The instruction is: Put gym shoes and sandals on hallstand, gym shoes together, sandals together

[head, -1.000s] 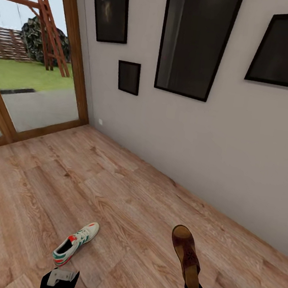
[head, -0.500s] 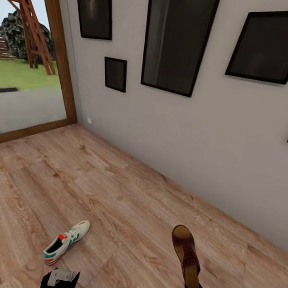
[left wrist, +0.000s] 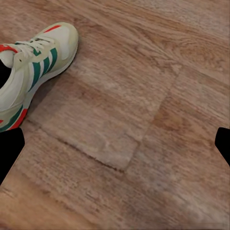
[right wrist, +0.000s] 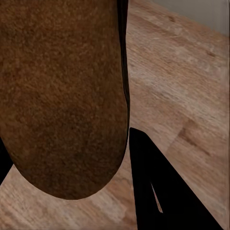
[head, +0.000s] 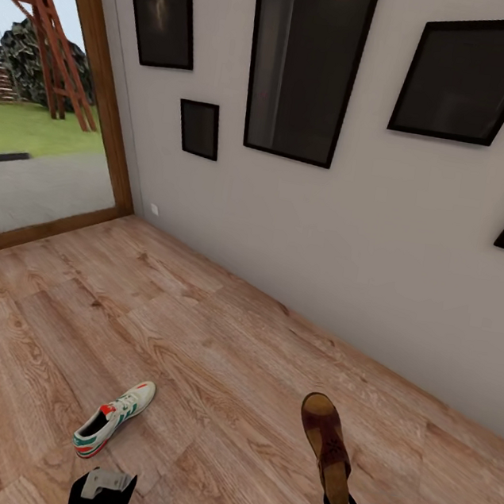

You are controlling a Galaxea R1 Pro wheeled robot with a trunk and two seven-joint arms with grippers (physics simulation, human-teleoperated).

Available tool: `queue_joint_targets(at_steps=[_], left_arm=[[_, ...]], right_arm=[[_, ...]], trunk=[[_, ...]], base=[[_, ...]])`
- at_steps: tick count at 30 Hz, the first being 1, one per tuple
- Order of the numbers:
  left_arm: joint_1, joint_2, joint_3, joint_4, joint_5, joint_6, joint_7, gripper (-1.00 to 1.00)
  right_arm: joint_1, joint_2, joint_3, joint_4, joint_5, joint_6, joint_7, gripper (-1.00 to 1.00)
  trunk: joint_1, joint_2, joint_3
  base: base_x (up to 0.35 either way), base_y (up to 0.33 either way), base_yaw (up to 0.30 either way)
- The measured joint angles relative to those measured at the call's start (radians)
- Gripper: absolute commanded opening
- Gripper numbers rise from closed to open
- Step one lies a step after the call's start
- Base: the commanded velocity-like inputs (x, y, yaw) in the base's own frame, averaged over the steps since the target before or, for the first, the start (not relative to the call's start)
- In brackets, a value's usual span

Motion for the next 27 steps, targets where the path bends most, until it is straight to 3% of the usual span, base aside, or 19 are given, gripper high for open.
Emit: queue_joint_targets(at_steps=[5,8,10,11,13,16,19,20,24,27], left_arm=[[-0.013,0.017,-0.001,-0.001,-0.005,0.05,-0.008,1.0],[-0.038,0.037,-0.001,-0.007,-0.007,0.111,-0.01,1.0],[-0.069,0.052,-0.002,-0.009,-0.007,0.164,-0.013,1.0],[-0.112,0.069,-0.003,-0.011,-0.008,0.229,-0.016,1.0],[-0.161,0.078,-0.007,-0.012,-0.009,0.285,-0.025,1.0],[-0.208,0.081,-0.011,-0.013,-0.013,0.343,-0.039,1.0],[-0.227,0.079,-0.028,-0.013,-0.049,0.38,-0.046,1.0],[-0.231,0.077,-0.038,-0.008,-0.079,0.39,-0.048,1.0],[-0.23,0.076,-0.051,-0.001,-0.128,0.398,-0.049,1.0],[-0.229,0.075,-0.053,-0.001,-0.135,0.399,-0.049,1.0]], right_arm=[[-0.01,0.011,0.007,-0.079,0.0,0.042,0.001,-1.0],[-0.036,0.036,0.038,-0.136,0.0,0.118,0.002,-1.0],[-0.057,0.054,0.079,-0.189,-0.002,0.186,0.003,-1.0],[-0.072,0.067,0.147,-0.265,0.001,0.266,0.003,-1.0],[-0.093,0.073,0.21,-0.348,-0.009,0.339,0.003,-1.0],[-0.104,0.076,0.251,-0.441,-0.012,0.425,0.004,-1.0],[-0.108,0.077,0.266,-0.489,-0.011,0.487,0.005,-1.0],[-0.109,0.077,0.27,-0.498,-0.011,0.504,0.005,-1.0],[-0.11,0.075,0.271,-0.507,-0.011,0.52,0.006,-1.0],[-0.11,0.071,0.269,-0.509,-0.011,0.522,0.006,-1.0]], trunk=[[0.0,0.0,0.0],[0.0,0.0,0.0],[0.0,0.0,0.0],[0.0,0.0,0.0],[0.0,0.0,0.0],[0.0,0.0,0.0],[0.0,0.0,0.0],[0.0,0.0,0.0],[0.0,0.0,0.0],[0.0,0.0,0.0]], base=[[0.0,0.0,0.0],[0.0,0.0,0.0],[0.0,0.0,0.0],[0.0,0.0,0.0],[0.0,0.0,0.0],[0.0,0.0,0.0],[0.0,0.0,0.0],[0.0,0.0,0.0],[0.0,0.0,0.0],[0.0,0.0,0.0]])
